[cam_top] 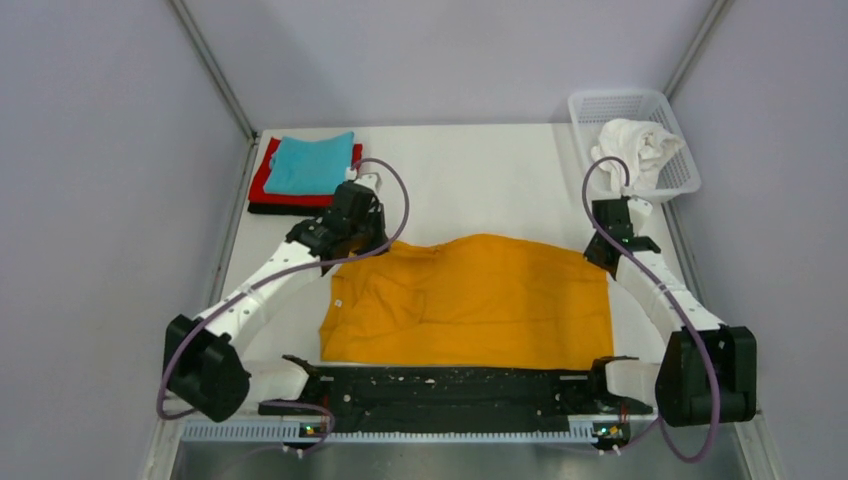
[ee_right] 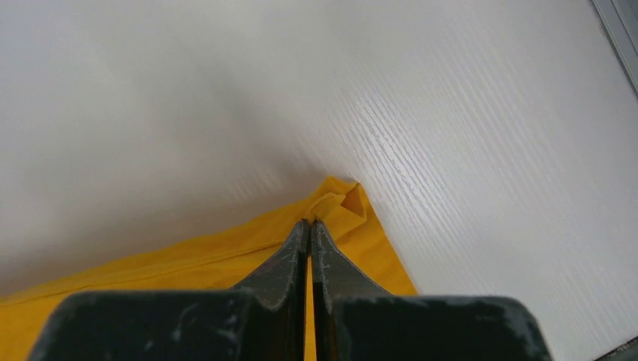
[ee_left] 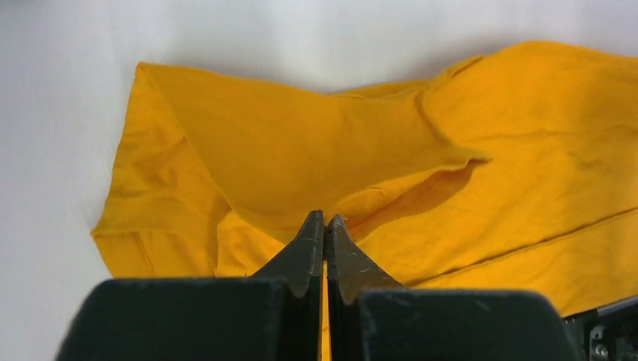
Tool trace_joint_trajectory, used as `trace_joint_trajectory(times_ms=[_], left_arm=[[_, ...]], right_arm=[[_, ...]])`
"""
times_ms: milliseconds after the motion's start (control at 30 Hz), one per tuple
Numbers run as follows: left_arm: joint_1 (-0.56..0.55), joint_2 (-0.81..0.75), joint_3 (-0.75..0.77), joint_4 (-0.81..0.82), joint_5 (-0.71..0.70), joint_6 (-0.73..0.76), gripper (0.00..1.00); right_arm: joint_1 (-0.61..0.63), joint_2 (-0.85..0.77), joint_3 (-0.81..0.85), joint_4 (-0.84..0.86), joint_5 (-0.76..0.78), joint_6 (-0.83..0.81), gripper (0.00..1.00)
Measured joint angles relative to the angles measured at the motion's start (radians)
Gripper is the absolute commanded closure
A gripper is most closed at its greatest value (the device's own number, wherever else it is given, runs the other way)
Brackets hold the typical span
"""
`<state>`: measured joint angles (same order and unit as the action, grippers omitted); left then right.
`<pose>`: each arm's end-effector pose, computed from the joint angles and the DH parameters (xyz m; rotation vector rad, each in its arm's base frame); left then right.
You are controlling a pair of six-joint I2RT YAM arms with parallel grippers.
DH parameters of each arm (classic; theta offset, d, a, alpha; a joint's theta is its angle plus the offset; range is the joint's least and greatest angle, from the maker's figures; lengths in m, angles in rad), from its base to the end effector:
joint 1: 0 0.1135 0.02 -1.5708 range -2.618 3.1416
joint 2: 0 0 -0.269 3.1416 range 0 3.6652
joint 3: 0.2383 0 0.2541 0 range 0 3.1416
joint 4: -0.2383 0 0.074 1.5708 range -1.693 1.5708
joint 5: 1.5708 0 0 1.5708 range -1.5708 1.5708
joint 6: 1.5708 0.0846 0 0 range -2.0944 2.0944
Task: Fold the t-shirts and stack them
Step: Fold the other side of the tshirt into a rectangle
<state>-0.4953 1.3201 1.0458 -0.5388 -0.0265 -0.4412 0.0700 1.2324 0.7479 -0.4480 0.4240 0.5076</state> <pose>0.2792 -0.1483 0.2498 0.0528 2.4227 -0.4067 0.2690 -0.0160 0.1840 0.6885 2.3089 -0.2697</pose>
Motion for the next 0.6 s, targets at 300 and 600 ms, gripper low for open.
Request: trace_joint_trajectory(times_ms=[300,600], left_arm=[[-0.034,-0.275,-0.163,-0.050,-0.002,-0.087,1.00],[-0.053,-0.522,-0.272,-0.150,-0.019,-0.182,1.00]], right_arm=[[0.000,-0.135,-0.022,-0.130,0.004,0.017,1.00],[0.000,-0.203,-0.042,-0.216,0.004,0.043,1.00]])
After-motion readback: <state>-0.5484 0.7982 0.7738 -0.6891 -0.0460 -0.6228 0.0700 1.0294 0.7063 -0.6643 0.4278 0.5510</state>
